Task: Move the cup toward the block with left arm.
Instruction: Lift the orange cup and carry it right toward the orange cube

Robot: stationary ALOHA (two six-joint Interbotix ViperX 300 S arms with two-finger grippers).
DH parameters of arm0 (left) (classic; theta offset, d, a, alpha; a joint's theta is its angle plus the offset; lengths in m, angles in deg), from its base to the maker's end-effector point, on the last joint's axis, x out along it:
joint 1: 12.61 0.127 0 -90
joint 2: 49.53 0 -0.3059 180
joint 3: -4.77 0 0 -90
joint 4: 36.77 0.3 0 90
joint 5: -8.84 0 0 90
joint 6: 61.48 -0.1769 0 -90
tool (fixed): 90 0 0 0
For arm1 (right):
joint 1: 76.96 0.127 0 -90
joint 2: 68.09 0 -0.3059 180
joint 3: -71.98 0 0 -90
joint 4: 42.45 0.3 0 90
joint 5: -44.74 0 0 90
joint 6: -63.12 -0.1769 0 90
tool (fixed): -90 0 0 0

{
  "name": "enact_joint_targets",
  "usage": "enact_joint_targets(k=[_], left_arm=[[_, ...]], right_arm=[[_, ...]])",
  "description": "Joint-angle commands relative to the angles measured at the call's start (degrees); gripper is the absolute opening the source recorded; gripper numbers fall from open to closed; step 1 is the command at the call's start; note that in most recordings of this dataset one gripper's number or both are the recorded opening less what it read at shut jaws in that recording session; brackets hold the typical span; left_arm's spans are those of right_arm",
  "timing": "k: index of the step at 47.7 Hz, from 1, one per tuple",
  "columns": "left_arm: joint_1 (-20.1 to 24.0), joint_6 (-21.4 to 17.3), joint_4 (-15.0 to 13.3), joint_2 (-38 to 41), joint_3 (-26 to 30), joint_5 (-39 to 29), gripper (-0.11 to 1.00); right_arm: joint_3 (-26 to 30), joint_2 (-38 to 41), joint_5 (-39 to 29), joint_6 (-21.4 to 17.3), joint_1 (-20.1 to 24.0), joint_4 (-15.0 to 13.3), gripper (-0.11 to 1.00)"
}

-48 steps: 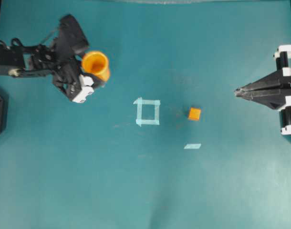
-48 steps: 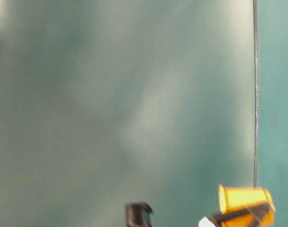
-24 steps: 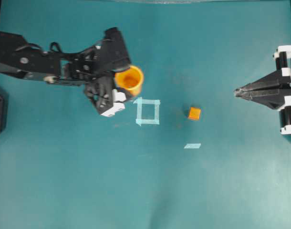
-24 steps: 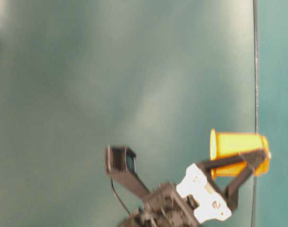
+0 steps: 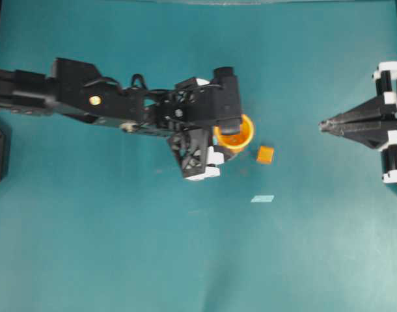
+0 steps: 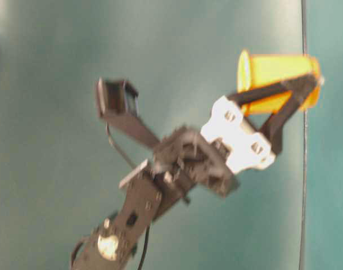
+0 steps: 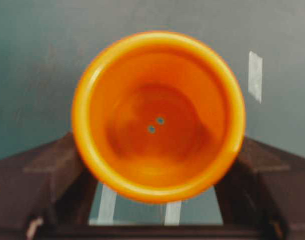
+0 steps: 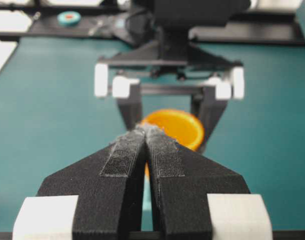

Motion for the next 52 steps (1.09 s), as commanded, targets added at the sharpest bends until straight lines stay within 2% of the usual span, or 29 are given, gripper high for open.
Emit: enact_joint_targets(k=[1, 8, 20, 30, 41, 52], left_arm=[[-0.53, -0.26, 0.18, 0.62, 3.69, -0.79, 0.64], [-0.97, -0.62, 0.18, 3.96, 7.65, -1.76, 0.64], [-2.11, -3.96, 0.18, 8.7, 13.89, -2.2, 0.64], [-2.46, -4.39, 0.18, 11.07, 17.93, -2.29, 0.64], [-2.46, -4.57, 0.18, 12.57, 20.21, -2.37, 0.64], [-1.14, -4.48, 0.18, 12.66, 19.25, -3.52, 0.64]], right_arm=[[1.85, 0.09, 0.26, 0.09, 0.09, -0.09, 0.0], [1.85, 0.09, 0.53, 0.09, 0.09, -0.09, 0.0], [1.93, 0.09, 0.44, 0.09, 0.09, -0.09, 0.0], [2.11, 0.09, 0.44, 0.09, 0.09, -0.09, 0.0], [2.2, 0.09, 0.53, 0.09, 0.09, -0.09, 0.0], [2.2, 0.09, 0.35, 0.0, 0.09, -0.09, 0.0]])
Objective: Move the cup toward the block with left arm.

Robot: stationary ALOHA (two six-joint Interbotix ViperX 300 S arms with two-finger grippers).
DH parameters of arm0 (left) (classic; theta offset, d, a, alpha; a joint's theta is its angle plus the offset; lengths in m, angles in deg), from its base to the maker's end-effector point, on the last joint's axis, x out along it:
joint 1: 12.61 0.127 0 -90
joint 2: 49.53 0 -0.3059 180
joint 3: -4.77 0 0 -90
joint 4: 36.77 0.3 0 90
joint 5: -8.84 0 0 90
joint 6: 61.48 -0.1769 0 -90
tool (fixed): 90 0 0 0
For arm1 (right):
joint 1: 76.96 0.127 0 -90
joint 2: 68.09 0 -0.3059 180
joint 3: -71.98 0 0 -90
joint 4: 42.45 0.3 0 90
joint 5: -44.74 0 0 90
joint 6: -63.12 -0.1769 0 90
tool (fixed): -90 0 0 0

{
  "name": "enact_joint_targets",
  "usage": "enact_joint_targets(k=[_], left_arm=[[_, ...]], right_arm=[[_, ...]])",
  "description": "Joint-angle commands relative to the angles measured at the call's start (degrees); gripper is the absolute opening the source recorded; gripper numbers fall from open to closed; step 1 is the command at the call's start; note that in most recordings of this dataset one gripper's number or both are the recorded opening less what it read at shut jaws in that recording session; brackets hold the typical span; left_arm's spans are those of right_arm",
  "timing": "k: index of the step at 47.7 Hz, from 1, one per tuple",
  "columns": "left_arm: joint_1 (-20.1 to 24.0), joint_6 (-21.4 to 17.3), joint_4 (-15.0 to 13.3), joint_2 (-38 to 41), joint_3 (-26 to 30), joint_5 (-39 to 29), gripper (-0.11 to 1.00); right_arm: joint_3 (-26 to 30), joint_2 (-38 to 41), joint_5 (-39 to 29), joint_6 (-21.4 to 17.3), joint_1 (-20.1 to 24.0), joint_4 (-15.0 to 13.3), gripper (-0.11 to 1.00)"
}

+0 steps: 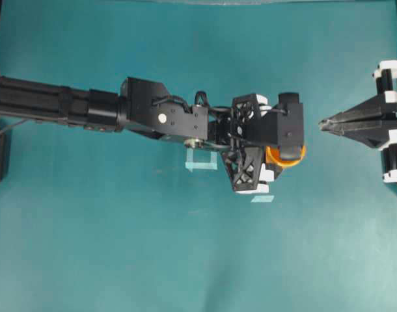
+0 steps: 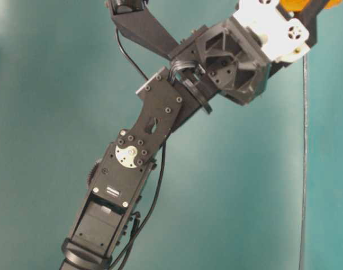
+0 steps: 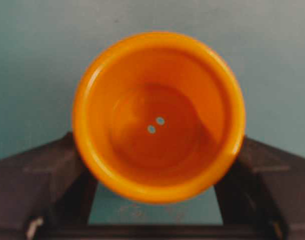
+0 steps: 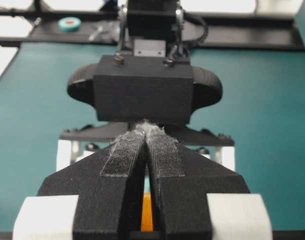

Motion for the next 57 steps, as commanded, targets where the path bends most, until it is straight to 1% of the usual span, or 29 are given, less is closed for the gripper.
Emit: enact_joint_targets(k=[1, 12, 57], left_arm=[[1.05, 0.0, 0.18, -1.32, 0.44, -0.18, 0.64], [2.02, 0.0, 0.18, -1.32, -0.53, -0.09, 0.64], [2.02, 0.18, 0.18, -1.41, -1.32, 0.35, 0.64]], right_arm=[[1.67, 0.18, 0.26, 0.0, 0.09, -0.09, 0.0], [1.67, 0.18, 0.18, 0.0, 0.09, -0.09, 0.0], [1.58, 0.44, 0.18, 0.0, 0.09, -0.09, 0.0]])
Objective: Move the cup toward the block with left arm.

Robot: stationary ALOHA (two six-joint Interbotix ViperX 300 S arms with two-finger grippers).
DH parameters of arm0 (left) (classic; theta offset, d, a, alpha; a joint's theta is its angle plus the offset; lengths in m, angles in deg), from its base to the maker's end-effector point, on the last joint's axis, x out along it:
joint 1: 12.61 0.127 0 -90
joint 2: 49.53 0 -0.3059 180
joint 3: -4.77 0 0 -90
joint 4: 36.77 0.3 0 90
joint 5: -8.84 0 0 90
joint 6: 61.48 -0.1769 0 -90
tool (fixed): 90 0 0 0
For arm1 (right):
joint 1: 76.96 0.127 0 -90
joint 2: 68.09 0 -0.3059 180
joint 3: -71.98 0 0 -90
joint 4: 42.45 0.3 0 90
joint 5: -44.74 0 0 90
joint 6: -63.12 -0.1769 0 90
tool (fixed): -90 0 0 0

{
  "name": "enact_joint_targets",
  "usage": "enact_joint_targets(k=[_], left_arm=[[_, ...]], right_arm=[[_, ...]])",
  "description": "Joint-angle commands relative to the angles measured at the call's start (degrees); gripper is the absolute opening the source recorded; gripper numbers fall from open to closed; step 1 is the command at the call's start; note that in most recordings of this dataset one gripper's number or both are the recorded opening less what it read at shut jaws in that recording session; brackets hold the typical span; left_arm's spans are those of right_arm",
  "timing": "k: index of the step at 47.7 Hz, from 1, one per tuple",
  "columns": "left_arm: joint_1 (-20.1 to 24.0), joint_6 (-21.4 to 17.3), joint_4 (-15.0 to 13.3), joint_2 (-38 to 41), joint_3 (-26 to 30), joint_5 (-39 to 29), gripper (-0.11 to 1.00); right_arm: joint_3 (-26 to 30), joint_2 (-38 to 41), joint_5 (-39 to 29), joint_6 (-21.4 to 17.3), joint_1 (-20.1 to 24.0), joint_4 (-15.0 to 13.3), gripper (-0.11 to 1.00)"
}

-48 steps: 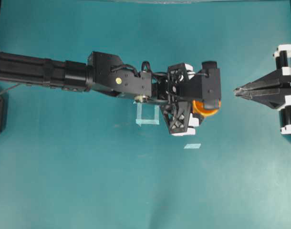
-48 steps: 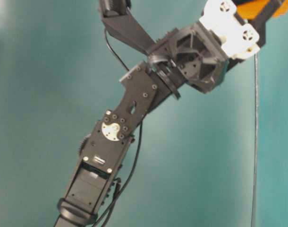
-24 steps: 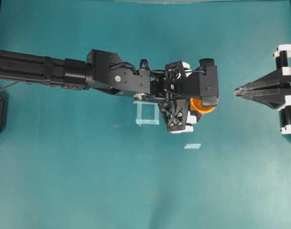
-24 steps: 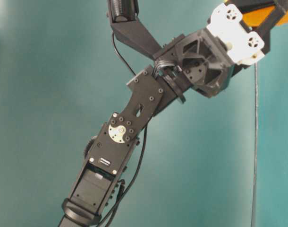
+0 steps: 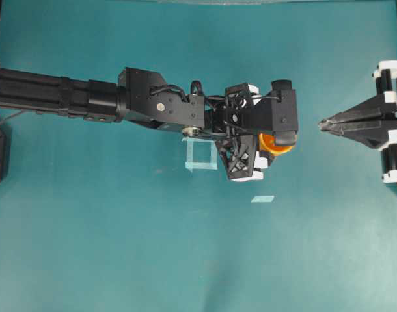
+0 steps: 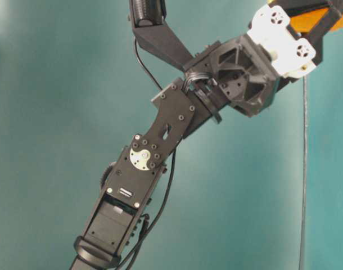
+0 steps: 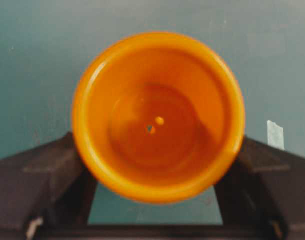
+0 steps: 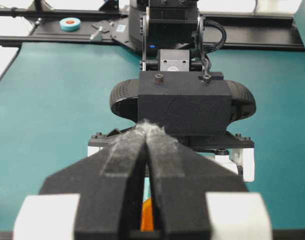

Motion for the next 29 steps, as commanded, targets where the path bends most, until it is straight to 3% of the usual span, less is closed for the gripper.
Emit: enact_joint_targets(k=[1, 29], left_arm=[[0.0, 0.0, 0.18, -1.41, 0.62, 0.44, 0.64], [0.0, 0.0, 0.09, -1.41, 0.62, 0.97, 0.64]], right_arm=[[1.67, 0.18, 0.26, 0.0, 0.09, -0.09, 0.0], [1.67, 0.18, 0.09, 0.0, 0.09, -0.09, 0.0]])
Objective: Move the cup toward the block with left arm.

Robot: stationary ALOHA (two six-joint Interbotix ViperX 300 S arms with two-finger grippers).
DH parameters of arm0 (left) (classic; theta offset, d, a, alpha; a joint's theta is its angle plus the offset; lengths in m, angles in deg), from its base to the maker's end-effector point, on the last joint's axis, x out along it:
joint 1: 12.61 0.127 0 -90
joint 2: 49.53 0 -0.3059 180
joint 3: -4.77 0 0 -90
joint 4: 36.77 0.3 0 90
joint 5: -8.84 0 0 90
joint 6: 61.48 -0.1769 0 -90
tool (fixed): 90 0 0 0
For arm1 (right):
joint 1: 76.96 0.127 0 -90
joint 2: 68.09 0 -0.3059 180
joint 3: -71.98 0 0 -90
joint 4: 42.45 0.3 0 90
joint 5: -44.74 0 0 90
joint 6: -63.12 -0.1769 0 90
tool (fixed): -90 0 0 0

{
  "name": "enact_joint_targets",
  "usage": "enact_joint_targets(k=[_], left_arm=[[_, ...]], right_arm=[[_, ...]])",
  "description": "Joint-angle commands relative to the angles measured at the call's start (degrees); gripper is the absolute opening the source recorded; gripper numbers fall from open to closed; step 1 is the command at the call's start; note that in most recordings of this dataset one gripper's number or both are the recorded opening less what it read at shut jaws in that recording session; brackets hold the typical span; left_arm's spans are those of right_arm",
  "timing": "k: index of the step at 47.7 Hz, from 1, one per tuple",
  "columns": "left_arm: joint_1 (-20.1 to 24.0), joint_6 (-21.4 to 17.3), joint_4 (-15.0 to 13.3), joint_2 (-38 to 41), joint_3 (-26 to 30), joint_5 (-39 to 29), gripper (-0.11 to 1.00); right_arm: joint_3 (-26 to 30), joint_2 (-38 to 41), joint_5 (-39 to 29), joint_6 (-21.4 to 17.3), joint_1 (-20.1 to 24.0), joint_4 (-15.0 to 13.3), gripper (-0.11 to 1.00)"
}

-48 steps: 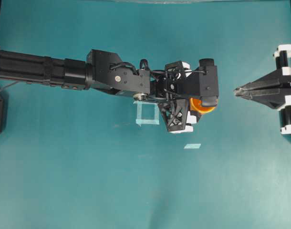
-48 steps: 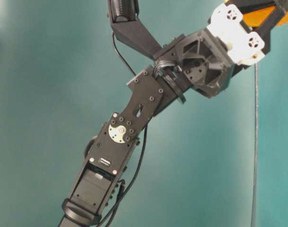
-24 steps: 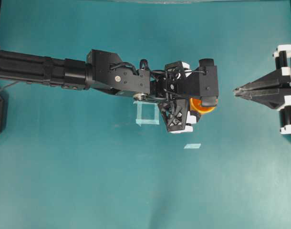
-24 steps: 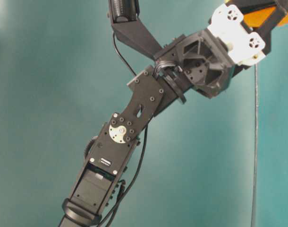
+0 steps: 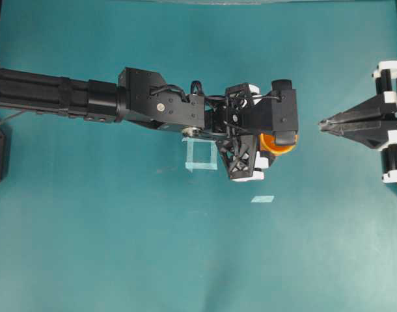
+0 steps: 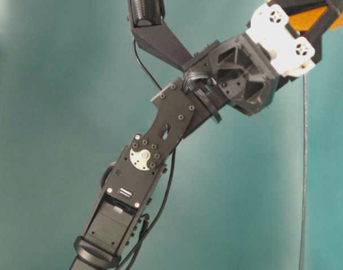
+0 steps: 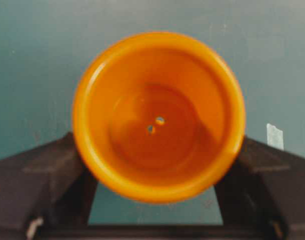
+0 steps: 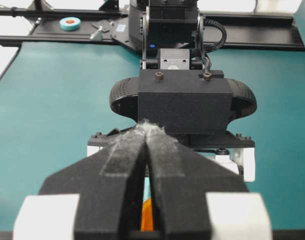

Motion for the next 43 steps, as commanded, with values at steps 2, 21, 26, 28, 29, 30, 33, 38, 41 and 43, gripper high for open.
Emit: enact_joint_targets(k=[2, 21, 26, 28, 29, 30, 33, 38, 41, 43], left_arm=[[0.0, 0.09, 0.0, -1.41, 0.62, 0.44, 0.64], [0.0, 0.09, 0.09, -1.41, 0.62, 0.44, 0.64], [0.0, 0.0, 0.09, -1.41, 0.62, 0.53, 0.64], [0.0, 0.0, 0.09, -1.41, 0.62, 0.53, 0.64], [0.0, 0.0, 0.09, -1.41, 0.62, 0.62, 0.64], [0.0, 0.09, 0.0, -1.41, 0.62, 0.7, 0.64], [0.0, 0.09, 0.09, -1.41, 0.53, 0.88, 0.64], [0.0, 0.09, 0.09, -1.41, 0.62, 1.05, 0.64], [0.0, 0.09, 0.09, -1.41, 0.62, 1.05, 0.64], [0.0, 0.09, 0.09, -1.41, 0.53, 1.05, 0.64]], right_arm=[[1.76, 0.18, 0.18, 0.0, 0.09, -0.09, 0.0], [1.67, 0.18, 0.0, 0.0, 0.09, -0.09, 0.0], [1.67, 0.18, 0.0, 0.0, 0.09, -0.09, 0.0], [1.76, 0.18, 0.0, 0.0, 0.0, -0.09, 0.0], [1.67, 0.26, 0.09, 0.0, 0.09, -0.09, 0.0], [1.67, 0.18, 0.0, 0.09, 0.0, -0.09, 0.0], [1.67, 0.18, 0.0, 0.09, 0.09, -0.09, 0.0], [1.67, 0.18, 0.0, 0.09, 0.09, -0.09, 0.0], [1.76, 0.18, 0.0, 0.09, 0.09, -0.09, 0.0], [1.67, 0.18, 0.0, 0.0, 0.09, -0.09, 0.0]])
